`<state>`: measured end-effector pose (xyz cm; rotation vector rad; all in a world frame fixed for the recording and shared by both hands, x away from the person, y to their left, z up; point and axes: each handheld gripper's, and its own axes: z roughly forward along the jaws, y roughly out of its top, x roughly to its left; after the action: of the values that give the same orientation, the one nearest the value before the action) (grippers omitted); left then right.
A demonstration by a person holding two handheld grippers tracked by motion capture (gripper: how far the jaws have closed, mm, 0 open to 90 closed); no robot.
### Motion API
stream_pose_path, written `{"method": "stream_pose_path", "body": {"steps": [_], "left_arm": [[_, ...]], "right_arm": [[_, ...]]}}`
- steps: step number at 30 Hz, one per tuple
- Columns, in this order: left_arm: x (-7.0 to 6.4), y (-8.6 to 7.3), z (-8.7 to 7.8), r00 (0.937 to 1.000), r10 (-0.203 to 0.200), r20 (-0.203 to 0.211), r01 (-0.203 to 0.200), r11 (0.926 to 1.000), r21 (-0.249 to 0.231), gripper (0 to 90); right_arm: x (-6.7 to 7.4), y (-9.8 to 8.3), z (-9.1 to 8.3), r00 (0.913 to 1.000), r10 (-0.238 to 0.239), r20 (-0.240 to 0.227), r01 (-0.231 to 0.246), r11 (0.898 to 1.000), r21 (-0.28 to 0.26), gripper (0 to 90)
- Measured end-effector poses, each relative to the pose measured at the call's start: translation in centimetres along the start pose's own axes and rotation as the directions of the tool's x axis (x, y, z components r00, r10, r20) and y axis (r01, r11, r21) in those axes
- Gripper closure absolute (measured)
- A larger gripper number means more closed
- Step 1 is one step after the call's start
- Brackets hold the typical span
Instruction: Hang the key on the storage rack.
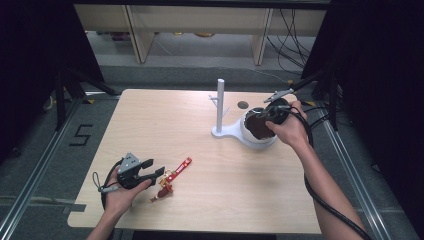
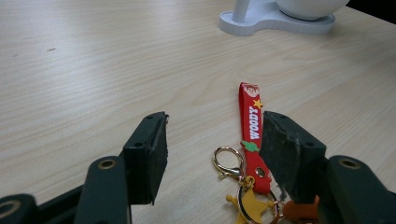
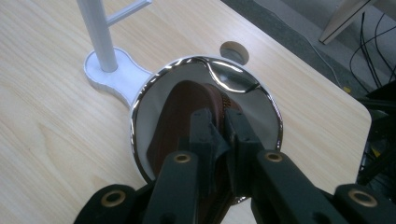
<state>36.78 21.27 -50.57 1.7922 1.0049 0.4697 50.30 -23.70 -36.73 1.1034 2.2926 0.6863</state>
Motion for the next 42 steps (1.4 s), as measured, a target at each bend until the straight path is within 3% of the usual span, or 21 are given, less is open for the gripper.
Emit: {"method": "stream_pose_path", "body": {"steps": [5, 7, 10, 11, 13, 20, 25, 28, 30, 35, 36, 42], "left_arm": [[0.0, 0.0, 0.0, 1.0000, 0.002, 0.001, -0.002, 1.0000, 0.003, 40.5], [0.0, 0.0, 0.0, 1.0000, 0.002, 0.002, -0.002, 1.0000, 0.003, 40.5], [0.0, 0.0, 0.0, 1.0000, 0.002, 0.002, -0.002, 1.0000, 0.004, 40.5], [0.0, 0.0, 0.1, 1.0000, 0.003, 0.002, -0.003, 1.0000, 0.004, 40.5], [-0.1, 0.0, 0.1, 1.0000, 0.001, 0.000, -0.001, 1.0000, 0.009, 40.5], [-0.2, 0.0, 0.2, 0.9998, -0.004, 0.018, 0.005, 1.0000, -0.006, 40.3], [-0.4, 0.2, 0.2, 0.9997, -0.012, 0.022, 0.012, 0.9999, -0.006, 38.3], [-0.6, 0.4, 0.4, 0.9993, -0.020, 0.032, 0.020, 0.9997, -0.015, 35.9], [-0.6, 0.5, 0.4, 0.9993, -0.019, 0.034, 0.019, 0.9997, -0.014, 34.8], [-0.9, 0.8, 0.5, 0.9988, -0.021, 0.045, 0.022, 0.9996, -0.020, 32.6], [-0.9, 0.8, 0.6, 0.9983, -0.031, 0.051, 0.032, 0.9991, -0.028, 32.3], [-1.1, 1.0, 0.4, 0.9987, -0.022, 0.046, 0.023, 0.9994, -0.025, 31.0]], "right_arm": [[-0.5, -0.2, 0.9, 0.9999, -0.012, -0.009, 0.012, 1.000, -0.021, 77.2], [-0.7, -0.4, 1.0, 0.9999, -0.012, 0.010, 0.012, 1.000, -0.028, 73.5], [-1.2, -0.7, 0.9, 0.9999, -0.010, 0.008, 0.010, 0.999, -0.044, 66.9], [-1.1, -0.7, 0.7, 0.9998, 0.013, 0.013, -0.012, 0.999, -0.047, 65.5], [-1.4, -1.0, 0.3, 0.9999, 0.000, 0.017, 0.001, 0.998, -0.064, 64.5], [-1.6, -2.2, -1.1, 0.9977, 0.068, 0.008, -0.067, 0.994, -0.085, 64.6], [-1.1, -3.7, -1.7, 0.9882, 0.152, -0.021, -0.153, 0.983, -0.097, 59.3], [-0.7, -4.7, -1.5, 0.9862, 0.166, -0.008, -0.165, 0.980, -0.107, 55.3], [-0.7, -5.1, -1.4, 0.9886, 0.150, -0.011, -0.150, 0.982, -0.115, 54.0], [0.2, -6.3, -1.4, 0.9700, 0.242, -0.027, -0.243, 0.962, -0.121, 50.0], [0.6, -6.5, -1.5, 0.9601, 0.278, -0.032, -0.280, 0.952, -0.123, 49.0], [1.5, -7.9, -1.6, 0.9580, 0.284, -0.038, -0.287, 0.946, -0.149, 44.5]]}}
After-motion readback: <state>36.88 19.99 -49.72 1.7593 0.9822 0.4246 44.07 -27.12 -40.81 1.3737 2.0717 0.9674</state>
